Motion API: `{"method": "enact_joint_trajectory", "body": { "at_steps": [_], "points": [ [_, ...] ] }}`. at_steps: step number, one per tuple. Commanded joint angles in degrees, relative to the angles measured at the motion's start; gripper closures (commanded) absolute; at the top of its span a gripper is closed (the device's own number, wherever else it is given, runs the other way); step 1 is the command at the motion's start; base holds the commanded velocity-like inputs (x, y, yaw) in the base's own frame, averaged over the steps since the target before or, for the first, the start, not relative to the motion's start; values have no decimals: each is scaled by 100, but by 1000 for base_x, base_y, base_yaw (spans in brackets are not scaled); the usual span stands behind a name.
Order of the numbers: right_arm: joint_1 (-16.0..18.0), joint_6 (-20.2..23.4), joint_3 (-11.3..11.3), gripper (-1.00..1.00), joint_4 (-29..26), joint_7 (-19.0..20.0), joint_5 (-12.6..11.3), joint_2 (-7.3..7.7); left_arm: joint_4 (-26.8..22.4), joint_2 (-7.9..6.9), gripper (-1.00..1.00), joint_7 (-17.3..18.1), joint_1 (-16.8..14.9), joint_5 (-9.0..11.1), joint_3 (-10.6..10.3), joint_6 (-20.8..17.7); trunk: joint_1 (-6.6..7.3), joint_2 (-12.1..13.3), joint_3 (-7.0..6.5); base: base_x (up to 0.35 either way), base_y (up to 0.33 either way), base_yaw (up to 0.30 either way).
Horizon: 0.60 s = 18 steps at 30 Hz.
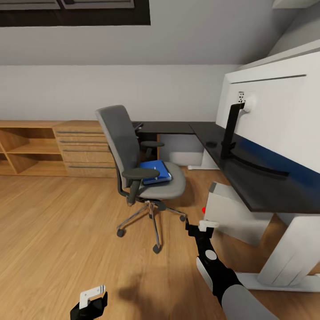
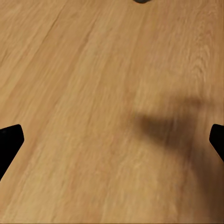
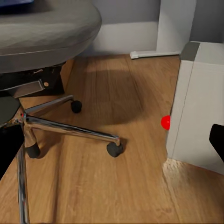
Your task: In the bedroom, organize the workspace by keeping the computer under the desk, ensuring the monitor is on the desk, placing the keyboard on the desk next to the monitor, placing the mouse on the desk next to the keyboard, moving the folder from the swivel chair onto the desk next to the mouse, stacking the notebook on top of the folder with the pen on top of the notebook, and positioning the swivel chair next to the desk.
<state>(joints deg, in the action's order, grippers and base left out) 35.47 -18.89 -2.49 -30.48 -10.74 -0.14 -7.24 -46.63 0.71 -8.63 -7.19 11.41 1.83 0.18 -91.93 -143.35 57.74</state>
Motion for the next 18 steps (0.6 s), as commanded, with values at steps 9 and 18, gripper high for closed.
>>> {"method": "enact_joint_trajectory", "body": {
  "at_steps": [9, 18],
  "points": [
    [4, 14, -10, -100, -26, -48, -246, -4, -15, 15, -100, -1, -1, 61, 1, 7, 0, -2, 5, 42, 0, 0],
    [4, 10, -19, -100, -56, -42, -547, -4, -21, 26, -100, 2, -1, 63, 7, 9, 18, 7, -150, 1, 0, 0]
  ]
}}
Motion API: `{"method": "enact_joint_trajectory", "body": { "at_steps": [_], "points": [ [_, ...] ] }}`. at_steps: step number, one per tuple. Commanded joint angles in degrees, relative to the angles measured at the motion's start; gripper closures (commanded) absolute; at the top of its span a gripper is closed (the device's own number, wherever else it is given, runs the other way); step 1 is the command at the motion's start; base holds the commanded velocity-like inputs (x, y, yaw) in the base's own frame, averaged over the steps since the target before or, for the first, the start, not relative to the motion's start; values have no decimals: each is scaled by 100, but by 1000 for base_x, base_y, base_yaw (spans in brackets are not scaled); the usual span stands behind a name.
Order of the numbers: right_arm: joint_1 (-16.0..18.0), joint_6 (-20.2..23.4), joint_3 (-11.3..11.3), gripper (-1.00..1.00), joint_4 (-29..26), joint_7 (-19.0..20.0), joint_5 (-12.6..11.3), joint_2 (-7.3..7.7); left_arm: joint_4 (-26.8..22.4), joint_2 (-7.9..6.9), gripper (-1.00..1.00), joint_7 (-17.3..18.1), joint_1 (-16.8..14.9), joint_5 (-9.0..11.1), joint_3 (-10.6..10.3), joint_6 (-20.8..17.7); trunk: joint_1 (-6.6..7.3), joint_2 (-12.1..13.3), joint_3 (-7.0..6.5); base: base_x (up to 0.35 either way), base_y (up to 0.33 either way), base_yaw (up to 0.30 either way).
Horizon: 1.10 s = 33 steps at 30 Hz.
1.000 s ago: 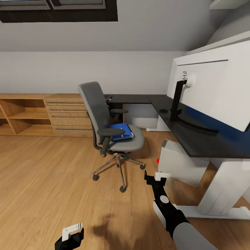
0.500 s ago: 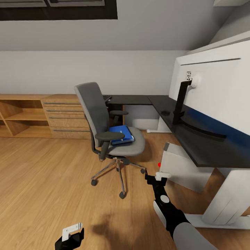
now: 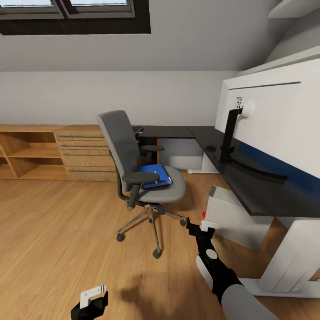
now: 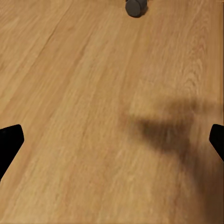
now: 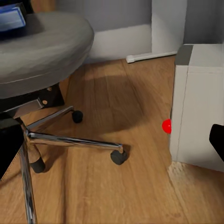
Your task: In the bedroom, organize the workspace by keeping the computer under the desk, ensuring the monitor is on the desk, placing the keyboard on the desk next to the monitor, placing the mouse on the desk next to the keyboard, moving the folder from the swivel chair onto the desk next to the mouse, stacking the notebook on top of the folder with the pen on top of the notebook, and positioning the swivel chair next to the desk.
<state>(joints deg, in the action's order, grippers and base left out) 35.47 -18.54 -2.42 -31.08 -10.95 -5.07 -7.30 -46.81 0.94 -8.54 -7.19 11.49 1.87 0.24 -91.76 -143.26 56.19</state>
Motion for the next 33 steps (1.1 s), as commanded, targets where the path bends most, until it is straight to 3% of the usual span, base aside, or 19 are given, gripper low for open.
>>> {"method": "enact_joint_trajectory", "body": {
  "at_steps": [1, 7, 14, 20, 24, 29, 33],
  "points": [
    [3, -26, -24, -100, -2, -21, -60, 2, -4, 3, -100, -7, -1, 55, 4, 2, 4, 0, -17, 0, 0, 0],
    [3, -27, -22, -100, -11, -21, -72, 1, -4, 3, -100, -7, -1, 55, -1, 2, 97, 163, -134, 0, 0, 0],
    [58, -27, -21, -100, 15, -30, -84, -25, -4, 5, -100, -7, -1, 54, -5, 2, 97, 163, -134, 0, 0, 0],
    [557, -33, -13, -100, 368, -30, -101, -24, -4, 4, -100, -7, -1, 54, -16, 2, 97, 163, -134, 0, 0, 0],
    [1091, -59, -5, -100, 939, -24, -306, -17, -4, 3, -100, -5, -1, 55, -20, 2, 97, 163, -134, 0, 0, 0],
    [1297, -69, -2, -100, 1120, -21, -404, -6, -9, 3, -100, -6, -1, 55, -22, 2, 97, 163, -134, 0, 0, 0],
    [1327, -79, 26, -100, 1202, -17, -647, 6, -7, 4, -100, -6, -1, 55, -21, 2, 97, 163, -134, 0, 0, 0]
  ]
}}
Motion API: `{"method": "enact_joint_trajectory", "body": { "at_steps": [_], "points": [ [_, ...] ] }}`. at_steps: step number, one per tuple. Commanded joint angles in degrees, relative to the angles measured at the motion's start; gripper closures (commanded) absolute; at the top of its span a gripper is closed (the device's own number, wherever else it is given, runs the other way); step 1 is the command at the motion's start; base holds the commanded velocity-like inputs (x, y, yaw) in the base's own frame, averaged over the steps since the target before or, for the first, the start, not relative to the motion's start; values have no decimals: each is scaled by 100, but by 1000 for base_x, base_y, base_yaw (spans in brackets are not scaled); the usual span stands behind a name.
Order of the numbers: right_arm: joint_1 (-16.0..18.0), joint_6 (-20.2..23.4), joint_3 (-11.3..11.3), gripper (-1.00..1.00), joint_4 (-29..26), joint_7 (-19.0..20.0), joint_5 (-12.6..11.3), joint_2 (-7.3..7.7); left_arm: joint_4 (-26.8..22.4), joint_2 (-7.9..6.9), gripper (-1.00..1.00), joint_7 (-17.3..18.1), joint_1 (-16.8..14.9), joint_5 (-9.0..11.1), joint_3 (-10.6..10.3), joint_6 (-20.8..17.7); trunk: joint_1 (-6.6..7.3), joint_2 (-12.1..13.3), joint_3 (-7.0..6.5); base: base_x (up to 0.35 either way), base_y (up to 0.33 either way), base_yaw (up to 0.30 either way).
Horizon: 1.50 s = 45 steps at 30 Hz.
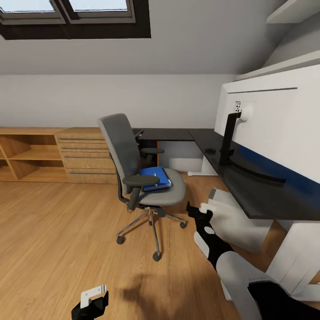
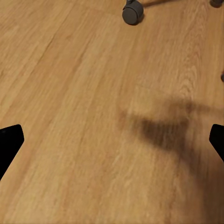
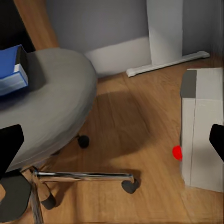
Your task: In the bedroom, organize the workspace by keeping the computer under the desk, ensuring the monitor is on the desk, placing the keyboard on the desk next to the monitor, placing the mouse on the desk next to the keyboard, moving the folder from the swivel chair onto the desk next to the mouse, stacking the notebook on top of the folder with the pen on top of the notebook, and positioning the swivel chair next to the desk.
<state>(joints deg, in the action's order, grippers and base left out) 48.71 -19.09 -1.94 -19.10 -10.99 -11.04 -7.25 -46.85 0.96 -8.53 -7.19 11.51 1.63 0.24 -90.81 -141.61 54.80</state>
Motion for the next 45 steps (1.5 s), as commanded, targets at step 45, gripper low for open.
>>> {"method": "enact_joint_trajectory", "body": {
  "at_steps": [45],
  "points": [
    [14, -282, 13, -100, 35, -9, -481, 180, -6, 10, -100, -9, -1, 53, -89, 2, 1, -2, 6, 129, 37, 0]
  ]
}}
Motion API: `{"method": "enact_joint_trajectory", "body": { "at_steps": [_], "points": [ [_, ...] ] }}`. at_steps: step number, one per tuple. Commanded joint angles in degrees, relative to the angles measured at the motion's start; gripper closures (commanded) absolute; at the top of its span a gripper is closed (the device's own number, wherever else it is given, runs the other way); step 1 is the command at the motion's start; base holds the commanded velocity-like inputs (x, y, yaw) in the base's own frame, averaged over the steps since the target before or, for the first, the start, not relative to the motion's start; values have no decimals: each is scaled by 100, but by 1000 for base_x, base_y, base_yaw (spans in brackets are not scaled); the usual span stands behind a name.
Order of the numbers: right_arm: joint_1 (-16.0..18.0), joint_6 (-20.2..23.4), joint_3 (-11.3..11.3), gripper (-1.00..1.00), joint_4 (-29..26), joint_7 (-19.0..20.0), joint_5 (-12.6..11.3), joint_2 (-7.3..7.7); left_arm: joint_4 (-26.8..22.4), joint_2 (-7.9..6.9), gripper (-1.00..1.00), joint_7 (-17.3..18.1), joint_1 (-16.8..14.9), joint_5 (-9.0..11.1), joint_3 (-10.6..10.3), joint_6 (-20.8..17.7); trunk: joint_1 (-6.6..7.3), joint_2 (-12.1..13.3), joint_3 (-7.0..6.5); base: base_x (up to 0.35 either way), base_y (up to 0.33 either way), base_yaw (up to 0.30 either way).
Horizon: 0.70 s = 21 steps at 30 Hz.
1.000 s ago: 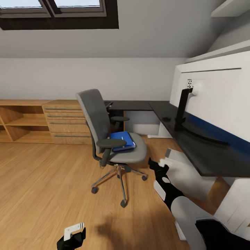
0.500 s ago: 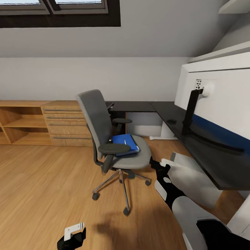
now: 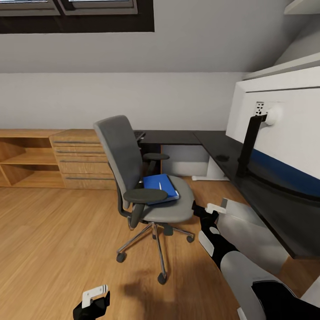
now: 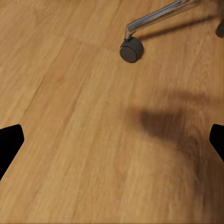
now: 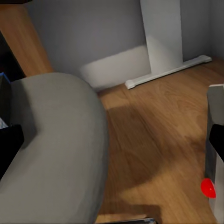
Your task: In the bedroom, organize the workspace by keeping the computer under the desk, ensuring the monitor is on the desk, placing the keyboard on the desk next to the monitor, placing the mouse on the desk next to the keyboard, moving the folder from the swivel chair onto the desk next to the mouse, stacking the notebook on top of the folder with the pen on top of the notebook, and positioning the swivel chair next to the desk.
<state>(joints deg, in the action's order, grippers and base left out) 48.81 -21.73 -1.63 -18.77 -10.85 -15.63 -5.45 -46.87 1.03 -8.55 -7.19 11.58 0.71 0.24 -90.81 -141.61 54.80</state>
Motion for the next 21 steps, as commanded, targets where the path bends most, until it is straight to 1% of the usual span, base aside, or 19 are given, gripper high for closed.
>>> {"method": "enact_joint_trajectory", "body": {
  "at_steps": [1, 2, 6, 21],
  "points": [
    [4, -19, -19, -100, 1, -22, -23, 0, -6, 2, -100, -9, -1, 46, 3, 2, 1, -2, 6, 12, 0, 0],
    [4, -20, -20, -100, 0, -22, -24, 0, -9, 2, -100, -11, -1, 46, 2, 2, 1, -2, 6, 10, 0, 0],
    [5, -23, -21, -100, -2, -22, -27, 0, -19, 8, -100, -17, -1, 46, 0, 2, -87, -163, 77, 5, 0, 0],
    [3, -25, -26, -100, -19, -20, -33, -4, -24, 11, -100, -24, -1, 51, 6, 2, -125, -183, 410, 0, 0, 0]
  ]
}}
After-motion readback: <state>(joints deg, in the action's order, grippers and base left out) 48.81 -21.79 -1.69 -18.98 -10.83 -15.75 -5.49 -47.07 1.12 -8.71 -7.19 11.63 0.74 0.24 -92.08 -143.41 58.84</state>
